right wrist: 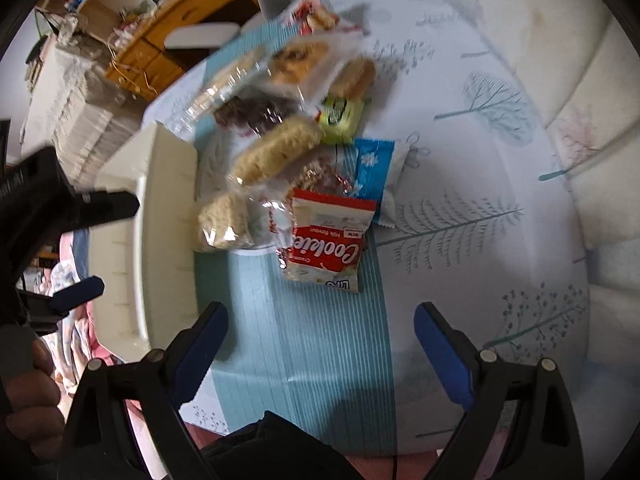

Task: Organize snacks
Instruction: 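Move the left gripper to the pastry bag while the right reaches the Cookies packet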

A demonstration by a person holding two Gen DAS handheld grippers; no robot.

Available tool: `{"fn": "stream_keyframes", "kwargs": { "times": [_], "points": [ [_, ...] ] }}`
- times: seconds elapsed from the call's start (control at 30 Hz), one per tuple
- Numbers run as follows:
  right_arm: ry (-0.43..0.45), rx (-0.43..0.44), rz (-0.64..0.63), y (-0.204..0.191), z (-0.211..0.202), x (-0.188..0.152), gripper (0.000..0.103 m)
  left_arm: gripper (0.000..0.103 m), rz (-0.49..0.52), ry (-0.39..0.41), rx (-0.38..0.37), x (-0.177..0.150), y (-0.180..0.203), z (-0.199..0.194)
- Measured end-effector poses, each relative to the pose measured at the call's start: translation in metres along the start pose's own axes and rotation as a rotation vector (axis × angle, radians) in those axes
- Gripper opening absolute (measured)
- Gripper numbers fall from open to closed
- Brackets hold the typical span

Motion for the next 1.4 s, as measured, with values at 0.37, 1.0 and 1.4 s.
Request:
{"fn": "stream_keyframes", "kwargs": {
  "times": [0.37,1.0,1.4],
  "points": [
    [-0.112,-0.015,-0.006,0.016,0.054,0.023,0.091,0.100,-0.212,-0.044,0.056,0.023,0.006,0.052],
    [-0.206,-0.033,-0.056,0.005,0.100,0.055,0.073,0.090,-0.448,-0.103,0.123,0.049,-0.014,0.116],
    [-0.207,0.027,-0.070,0.007,0.109,0.081,0.055,0.069,-0.462,-0.152,0.073,0.053,-0.026,0.132]
  ]
}}
Point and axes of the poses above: each gripper's, at about its wrist camera, not at the fingertips, and z roughly the way its jaws point, y to its right, x to its top, the point moved 1 cm from there along z, roughly the way its jaws point, and after that the axes turned 1 degree about -z, right-handed, at the moved point
